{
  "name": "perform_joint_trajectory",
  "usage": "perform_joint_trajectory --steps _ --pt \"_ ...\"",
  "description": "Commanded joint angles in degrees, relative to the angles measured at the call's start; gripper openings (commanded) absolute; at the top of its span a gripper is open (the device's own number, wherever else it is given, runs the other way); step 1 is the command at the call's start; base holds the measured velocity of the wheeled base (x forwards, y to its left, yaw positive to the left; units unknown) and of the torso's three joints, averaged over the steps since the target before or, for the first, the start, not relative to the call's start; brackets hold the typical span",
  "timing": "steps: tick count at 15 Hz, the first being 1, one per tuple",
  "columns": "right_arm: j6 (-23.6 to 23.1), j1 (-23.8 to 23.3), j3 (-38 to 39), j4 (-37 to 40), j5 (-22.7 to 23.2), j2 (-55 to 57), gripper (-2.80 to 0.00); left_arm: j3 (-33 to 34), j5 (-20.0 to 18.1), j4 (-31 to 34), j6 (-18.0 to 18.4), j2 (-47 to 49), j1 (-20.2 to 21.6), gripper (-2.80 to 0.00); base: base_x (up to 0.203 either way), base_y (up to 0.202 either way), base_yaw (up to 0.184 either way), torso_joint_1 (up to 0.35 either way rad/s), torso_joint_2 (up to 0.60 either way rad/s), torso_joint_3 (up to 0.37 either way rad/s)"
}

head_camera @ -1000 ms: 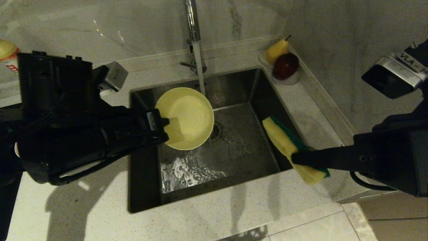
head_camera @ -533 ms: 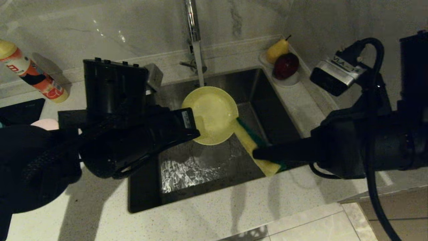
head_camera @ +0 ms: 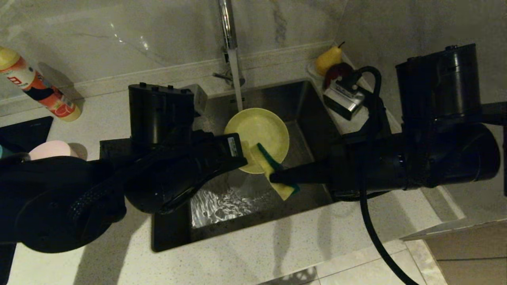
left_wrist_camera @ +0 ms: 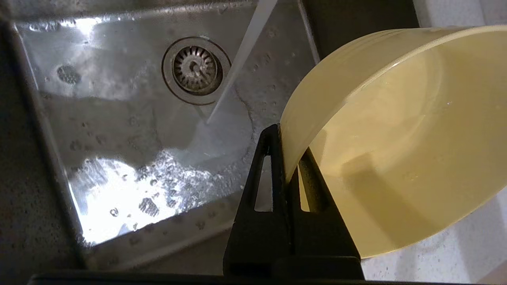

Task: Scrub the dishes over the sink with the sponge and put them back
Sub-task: Wipe the bowl

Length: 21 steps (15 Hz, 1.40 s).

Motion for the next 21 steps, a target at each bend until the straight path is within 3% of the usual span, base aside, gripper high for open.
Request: perform_joint_trajectory --steps 1,10,13,17,21 --pt "0.26 0.12 -1.62 0.00 0.20 3.38 -2.80 0.04 0.07 -0.15 -0.08 -0.08 -0.03 -2.80 0.000 0.000 0.000 0.000 0.00 0.000" --pt "0.46 -3.44 -5.51 -0.48 -0.68 8.32 -2.80 6.03 -0.53 -0.47 -0.26 -5.60 -0.40 -2.80 0.000 0.000 0.000 0.000 0.00 0.000" --pt "0.68 -3.92 -6.96 -1.31 -0.67 8.61 -2.80 9.04 -0.46 -5.39 0.64 -5.79 -0.80 -2.80 0.000 0.000 0.000 0.000 0.00 0.000" --pt "0.77 -3.83 -9.29 -1.18 -0.68 8.65 -2.80 14.95 -0.63 -12.45 5.41 -6.34 -2.77 -2.80 0.000 0.000 0.000 0.000 0.00 0.000" --pt "0.77 -3.44 -10.77 -1.02 -0.68 7.29 -2.80 16.98 -0.63 -13.41 5.46 -6.21 -3.18 -2.80 0.000 0.000 0.000 0.000 0.00 0.000"
